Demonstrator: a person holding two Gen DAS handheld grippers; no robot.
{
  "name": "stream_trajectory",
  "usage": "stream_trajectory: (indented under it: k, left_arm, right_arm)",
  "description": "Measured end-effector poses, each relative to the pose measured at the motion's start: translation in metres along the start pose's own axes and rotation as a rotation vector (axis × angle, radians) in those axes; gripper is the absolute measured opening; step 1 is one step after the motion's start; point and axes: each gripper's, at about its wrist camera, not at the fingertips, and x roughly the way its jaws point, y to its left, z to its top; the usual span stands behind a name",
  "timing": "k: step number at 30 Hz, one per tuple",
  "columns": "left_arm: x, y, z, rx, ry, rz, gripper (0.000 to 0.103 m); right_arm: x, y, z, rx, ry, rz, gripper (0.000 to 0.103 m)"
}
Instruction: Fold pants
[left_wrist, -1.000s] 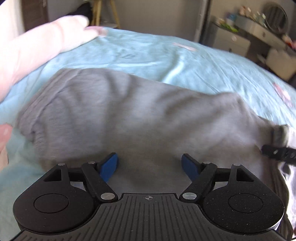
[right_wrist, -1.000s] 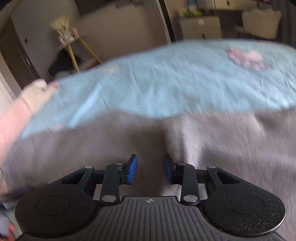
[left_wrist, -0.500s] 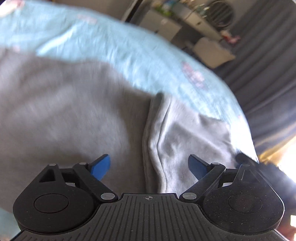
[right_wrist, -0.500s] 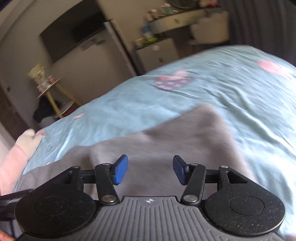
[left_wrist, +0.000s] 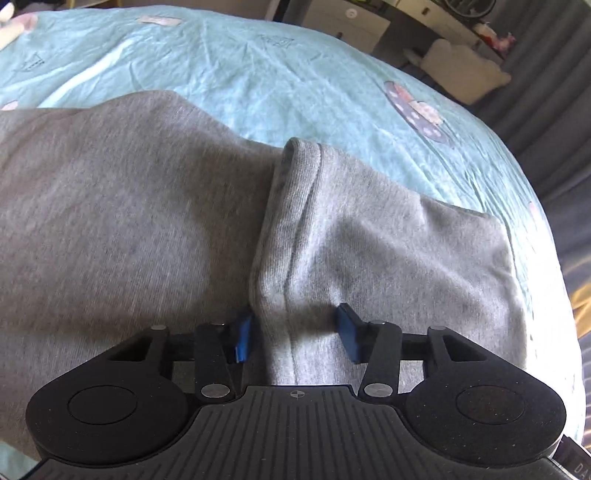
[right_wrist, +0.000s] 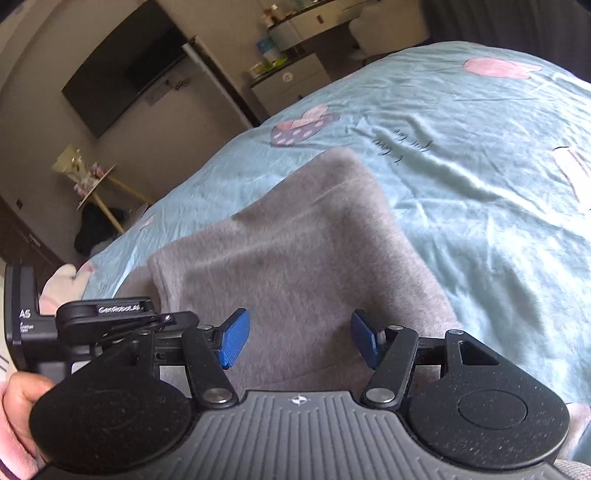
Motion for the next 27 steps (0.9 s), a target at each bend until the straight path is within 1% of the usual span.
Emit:
stream_trajectory:
  k: [1,2,3,5,8,12,15,17,19,20,21,22,23,25,27]
  left_arm:
    - [-0.001,0.001,0.001,-0.001,0.003,0.010,0.038]
    - [-0.002,0.001,0.003,0.001,0.007,0.024,0.034]
    - [-0.003,0.002,0.005,0.001,0.008,0.033,0.025]
    - [-0.006,0.002,0.008,0.000,0.011,0.023,0.023]
    - [-0.012,0.001,0.010,0.023,-0.001,0.013,0.019]
    - [-0.026,-0.001,0.014,0.046,-0.017,0.005,0.018]
    - [-0.037,-0.003,0.017,0.074,-0.044,-0.004,0.017]
    - [-0.045,-0.004,0.020,0.089,-0.073,0.001,0.015]
    - [-0.050,-0.003,0.023,0.093,-0.097,0.009,0.014]
    - [-0.050,-0.001,0.023,0.092,-0.102,0.022,0.014]
    - [-0.050,0.001,0.022,0.091,-0.115,0.063,0.013]
    - [-0.050,0.004,0.020,0.103,-0.119,0.090,0.016]
    - [-0.049,0.007,0.018,0.115,-0.107,0.088,0.021]
    - [-0.052,0.018,0.011,0.106,-0.089,0.072,0.051]
    - [-0.059,0.031,0.003,0.072,-0.104,0.057,0.058]
  right_arm:
    - [-0.001,0.000,0.000,0.001,-0.005,-0.001,0.061]
    - [-0.001,0.000,-0.001,0.006,-0.008,0.000,0.061]
    - [-0.002,-0.001,-0.001,0.011,-0.012,-0.002,0.061]
    - [-0.004,0.000,-0.002,0.013,-0.021,-0.006,0.061]
    - [-0.008,0.006,-0.003,-0.019,-0.036,-0.025,0.061]
    - [-0.010,0.017,-0.005,-0.067,-0.040,-0.057,0.061]
    - [-0.013,0.025,-0.007,-0.111,-0.058,-0.078,0.061]
    - [-0.016,0.029,-0.007,-0.137,-0.070,-0.084,0.061]
    - [-0.015,0.029,-0.007,-0.146,-0.065,-0.097,0.062]
    - [-0.013,0.029,-0.008,-0.143,-0.057,-0.104,0.063]
    - [-0.011,0.027,-0.008,-0.137,-0.046,-0.118,0.063]
    - [-0.009,0.025,-0.008,-0.127,-0.036,-0.128,0.064]
    - [-0.006,0.022,-0.008,-0.116,-0.024,-0.132,0.064]
    - [-0.003,0.020,-0.008,-0.098,-0.012,-0.136,0.064]
    - [-0.001,0.020,-0.009,-0.108,-0.009,-0.138,0.065]
